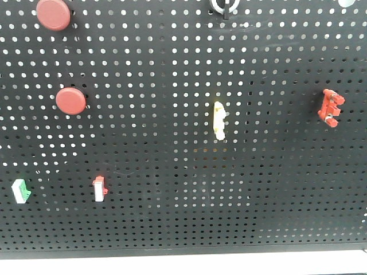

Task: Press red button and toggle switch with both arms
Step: 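Raise both grippers toward the red button and white rotary switch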

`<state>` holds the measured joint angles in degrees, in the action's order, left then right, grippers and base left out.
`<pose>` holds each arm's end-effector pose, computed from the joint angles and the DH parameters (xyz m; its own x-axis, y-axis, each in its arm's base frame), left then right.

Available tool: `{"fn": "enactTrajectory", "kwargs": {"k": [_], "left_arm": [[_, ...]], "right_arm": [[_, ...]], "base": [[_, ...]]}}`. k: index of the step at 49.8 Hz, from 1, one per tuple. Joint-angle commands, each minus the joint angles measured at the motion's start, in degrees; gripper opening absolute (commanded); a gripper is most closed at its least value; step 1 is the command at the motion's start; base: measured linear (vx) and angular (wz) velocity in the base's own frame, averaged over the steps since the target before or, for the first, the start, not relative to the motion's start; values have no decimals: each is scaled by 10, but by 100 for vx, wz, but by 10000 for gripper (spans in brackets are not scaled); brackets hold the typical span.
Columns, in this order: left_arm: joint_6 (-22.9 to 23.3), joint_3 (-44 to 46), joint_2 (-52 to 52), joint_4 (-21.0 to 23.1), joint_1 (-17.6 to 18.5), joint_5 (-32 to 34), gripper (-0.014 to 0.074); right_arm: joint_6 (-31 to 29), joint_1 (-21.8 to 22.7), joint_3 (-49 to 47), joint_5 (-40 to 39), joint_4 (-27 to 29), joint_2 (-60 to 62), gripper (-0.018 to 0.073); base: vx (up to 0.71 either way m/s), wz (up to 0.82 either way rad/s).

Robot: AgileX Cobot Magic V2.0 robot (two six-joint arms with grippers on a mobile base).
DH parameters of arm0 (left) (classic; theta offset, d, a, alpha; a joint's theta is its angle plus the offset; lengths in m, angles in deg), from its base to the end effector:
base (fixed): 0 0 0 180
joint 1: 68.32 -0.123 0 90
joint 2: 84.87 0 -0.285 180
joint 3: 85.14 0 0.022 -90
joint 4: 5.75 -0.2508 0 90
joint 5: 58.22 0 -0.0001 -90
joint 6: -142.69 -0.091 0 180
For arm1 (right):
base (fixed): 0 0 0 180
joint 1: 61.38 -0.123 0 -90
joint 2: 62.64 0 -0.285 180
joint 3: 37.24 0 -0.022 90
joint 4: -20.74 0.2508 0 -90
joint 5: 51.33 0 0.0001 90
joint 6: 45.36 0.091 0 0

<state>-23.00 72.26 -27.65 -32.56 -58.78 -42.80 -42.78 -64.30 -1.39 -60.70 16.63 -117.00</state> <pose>0.1671 -0.0391 0.4653 0.4481 0.1282 -0.8847 0.1858 0.9547 0.2325 0.1744 0.0100 0.3900 0.1601 -0.0176 -0.9869 -0.0583 0.9979 -0.0273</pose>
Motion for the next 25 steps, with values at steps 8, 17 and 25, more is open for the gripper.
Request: {"fn": "enactTrajectory", "kwargs": {"k": [8, 17, 25], "left_arm": [[48, 127, 92, -38, 70, 14, 1], [48, 183, 154, -36, 102, -2, 1], [49, 220, 198, -32, 111, -23, 1]], "right_arm": [[-4, 3, -20, -52, -3, 1, 0], [-4, 3, -20, -52, -3, 1, 0], [-4, 3, -20, -52, -3, 1, 0]], "base": [[0, 0], [0, 0], [0, 0]]}}
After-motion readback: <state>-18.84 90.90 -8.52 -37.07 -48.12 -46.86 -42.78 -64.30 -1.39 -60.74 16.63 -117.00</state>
